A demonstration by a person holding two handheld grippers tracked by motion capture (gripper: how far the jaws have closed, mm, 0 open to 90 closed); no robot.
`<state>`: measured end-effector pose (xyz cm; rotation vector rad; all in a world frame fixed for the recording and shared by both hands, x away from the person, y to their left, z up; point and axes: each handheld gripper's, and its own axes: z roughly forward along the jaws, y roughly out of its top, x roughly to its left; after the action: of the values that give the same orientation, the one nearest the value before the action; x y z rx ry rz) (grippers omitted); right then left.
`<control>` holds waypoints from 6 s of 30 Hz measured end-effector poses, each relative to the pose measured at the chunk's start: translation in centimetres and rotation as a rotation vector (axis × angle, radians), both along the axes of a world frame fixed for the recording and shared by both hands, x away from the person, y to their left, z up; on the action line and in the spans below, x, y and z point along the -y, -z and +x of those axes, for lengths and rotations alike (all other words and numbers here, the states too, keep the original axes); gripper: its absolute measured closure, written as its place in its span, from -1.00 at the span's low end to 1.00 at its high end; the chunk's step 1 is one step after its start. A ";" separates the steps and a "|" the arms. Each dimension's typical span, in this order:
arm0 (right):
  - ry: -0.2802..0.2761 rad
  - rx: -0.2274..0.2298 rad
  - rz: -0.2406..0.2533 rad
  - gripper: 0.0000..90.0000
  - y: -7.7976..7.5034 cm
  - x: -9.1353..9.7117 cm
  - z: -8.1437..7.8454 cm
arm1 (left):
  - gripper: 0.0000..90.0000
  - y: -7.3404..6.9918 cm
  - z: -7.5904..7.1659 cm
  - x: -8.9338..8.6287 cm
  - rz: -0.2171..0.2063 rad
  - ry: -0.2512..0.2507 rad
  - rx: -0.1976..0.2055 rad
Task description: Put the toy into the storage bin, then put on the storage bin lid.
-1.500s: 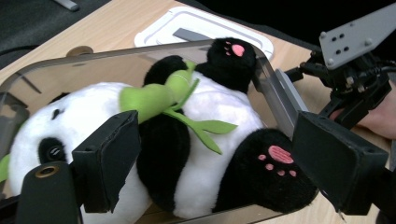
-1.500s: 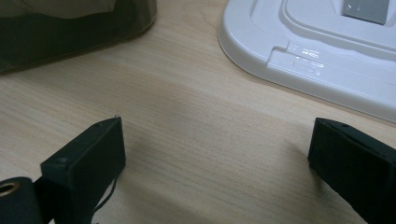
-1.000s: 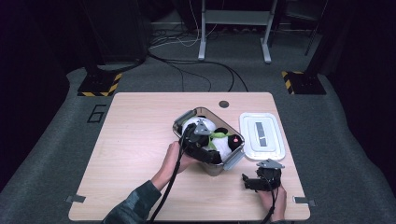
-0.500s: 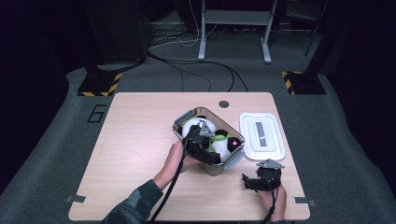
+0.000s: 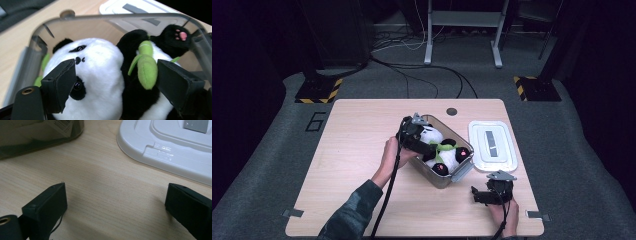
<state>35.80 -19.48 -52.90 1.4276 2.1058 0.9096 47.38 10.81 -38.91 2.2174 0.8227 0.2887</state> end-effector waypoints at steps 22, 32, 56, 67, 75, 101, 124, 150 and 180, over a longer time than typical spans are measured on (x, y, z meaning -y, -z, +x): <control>0.000 0.000 0.000 -0.93 0.0 0.0 0.0 | -0.59 0.9 0.6 0.9 0.066 0.008 -0.042; 0.000 0.000 0.000 -0.93 0.0 0.0 0.0 | -0.63 -0.9 -2.9 0.9 0.050 0.109 -0.013; 0.000 0.000 0.000 -0.93 0.0 0.0 0.0 | -0.66 1.1 -3.1 2.8 0.170 0.151 -0.039; 0.000 0.001 0.000 -0.93 0.0 0.0 0.0 | -0.66 -1.2 -4.6 -1.4 -0.005 0.115 0.010; 0.002 0.001 -0.001 -0.93 0.0 0.0 0.0 | -0.66 -0.6 -5.7 -5.3 -0.046 0.049 0.030; 0.005 0.001 -0.002 -0.93 0.0 0.0 0.0 | -0.70 11.8 -8.9 -14.6 -0.073 -0.206 -0.021; 0.010 0.002 -0.005 -0.93 0.0 -0.1 0.0 | -0.81 14.0 -9.8 -15.0 0.023 -0.290 0.052; 0.054 0.052 0.001 -1.00 -5.0 2.9 6.8 | -0.81 14.0 -9.8 -15.0 0.027 -0.292 0.049; 0.207 -0.034 -0.035 0.40 -2.6 3.7 16.6 | -0.80 14.0 -9.9 -14.9 0.019 -0.295 0.053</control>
<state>52.44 -23.14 -50.34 1.6174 1.9427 0.7687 37.51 25.72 -52.96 2.0928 1.1230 0.4958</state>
